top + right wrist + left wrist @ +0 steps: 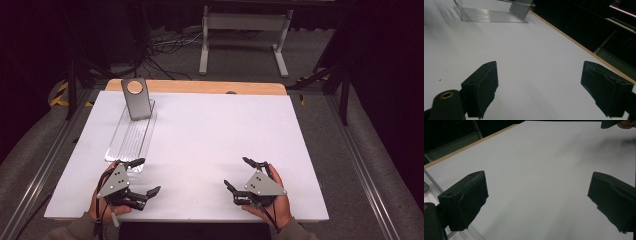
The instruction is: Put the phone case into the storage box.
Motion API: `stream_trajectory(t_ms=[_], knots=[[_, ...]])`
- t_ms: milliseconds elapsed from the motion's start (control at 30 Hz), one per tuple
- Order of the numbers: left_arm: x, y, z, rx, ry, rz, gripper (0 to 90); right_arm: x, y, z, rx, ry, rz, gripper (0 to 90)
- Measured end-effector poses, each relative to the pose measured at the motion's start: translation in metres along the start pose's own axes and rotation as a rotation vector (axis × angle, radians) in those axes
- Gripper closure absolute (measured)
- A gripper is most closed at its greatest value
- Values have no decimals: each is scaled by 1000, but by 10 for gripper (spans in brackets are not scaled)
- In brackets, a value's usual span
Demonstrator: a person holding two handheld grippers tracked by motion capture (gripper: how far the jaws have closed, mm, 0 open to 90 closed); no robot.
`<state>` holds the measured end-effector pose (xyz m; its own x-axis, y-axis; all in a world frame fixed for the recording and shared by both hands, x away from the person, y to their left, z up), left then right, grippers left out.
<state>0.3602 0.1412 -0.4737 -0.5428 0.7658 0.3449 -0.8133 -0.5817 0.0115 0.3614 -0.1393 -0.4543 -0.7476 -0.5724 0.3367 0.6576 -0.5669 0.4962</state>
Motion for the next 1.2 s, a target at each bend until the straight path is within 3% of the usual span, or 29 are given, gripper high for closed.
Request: stream_trajectory(t_ms=[233, 1200], knots=[[4, 1, 2, 4, 21, -10, 35, -1, -3, 2, 10, -6, 1, 151], [0, 0, 3, 11, 9, -6, 43, -3, 1, -1, 7, -10, 5, 152]])
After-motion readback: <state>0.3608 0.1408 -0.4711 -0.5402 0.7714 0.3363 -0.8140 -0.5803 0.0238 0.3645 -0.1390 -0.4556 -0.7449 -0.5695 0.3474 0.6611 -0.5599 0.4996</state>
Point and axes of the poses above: each handheld gripper's, and its own axes: x roughly backward along the jaws, z roughly out of its top, y roughly to its right, the point moved 9 cm from there along -x, roughly forward along the jaws, and after that the axes turned 9 degrees about x, right-handed, at the moved point
